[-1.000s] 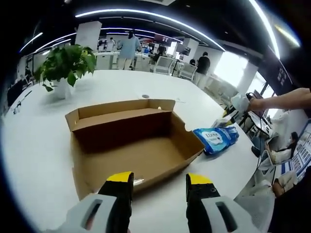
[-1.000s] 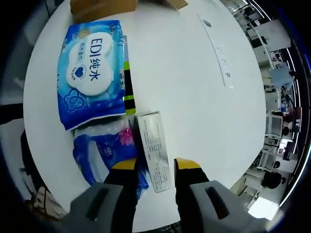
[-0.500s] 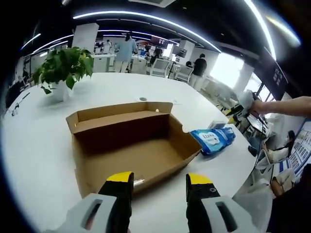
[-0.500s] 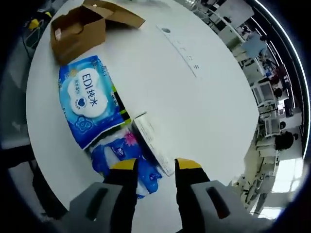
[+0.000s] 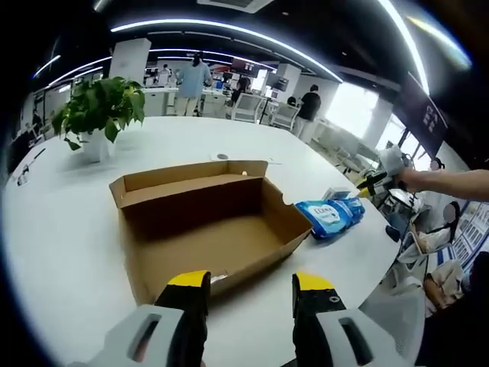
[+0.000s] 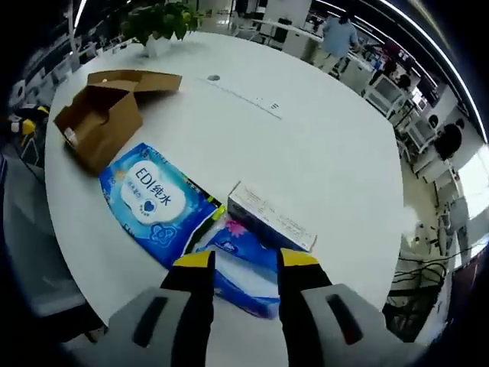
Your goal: Operate the shoe box by opening the lid, removing the specified soft item, and placing it in the target area until the item is outside and the box remains undamaged.
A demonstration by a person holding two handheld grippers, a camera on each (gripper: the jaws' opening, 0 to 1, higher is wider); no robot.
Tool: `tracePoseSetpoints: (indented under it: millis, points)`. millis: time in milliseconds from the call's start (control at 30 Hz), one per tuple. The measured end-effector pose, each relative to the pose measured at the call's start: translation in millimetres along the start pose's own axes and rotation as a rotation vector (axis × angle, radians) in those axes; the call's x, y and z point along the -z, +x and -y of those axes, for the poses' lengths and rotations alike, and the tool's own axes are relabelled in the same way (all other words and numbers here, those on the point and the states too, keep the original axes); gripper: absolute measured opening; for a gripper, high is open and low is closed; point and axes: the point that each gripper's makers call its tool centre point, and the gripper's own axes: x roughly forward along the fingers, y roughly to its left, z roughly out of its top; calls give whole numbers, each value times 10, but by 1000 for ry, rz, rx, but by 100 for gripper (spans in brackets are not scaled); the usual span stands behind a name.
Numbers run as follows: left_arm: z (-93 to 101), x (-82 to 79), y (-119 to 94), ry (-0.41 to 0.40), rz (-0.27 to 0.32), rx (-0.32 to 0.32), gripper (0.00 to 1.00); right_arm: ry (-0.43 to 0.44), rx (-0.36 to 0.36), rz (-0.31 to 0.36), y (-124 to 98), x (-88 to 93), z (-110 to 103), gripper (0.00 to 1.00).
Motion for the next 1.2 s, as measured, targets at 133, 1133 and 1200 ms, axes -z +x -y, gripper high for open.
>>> tracePoseSetpoints:
  millis: [133, 1133, 1200]
  points:
    - [-32, 8, -34, 1, 2, 3, 43, 65, -14, 42, -10, 6, -142, 31]
    - [-225, 93, -101, 2, -18, 24, 43, 417, -129, 324, -166, -85, -993, 34]
    - [-234, 85, -100, 5, -20, 26, 43, 451, -117, 351, -184, -87, -981, 34]
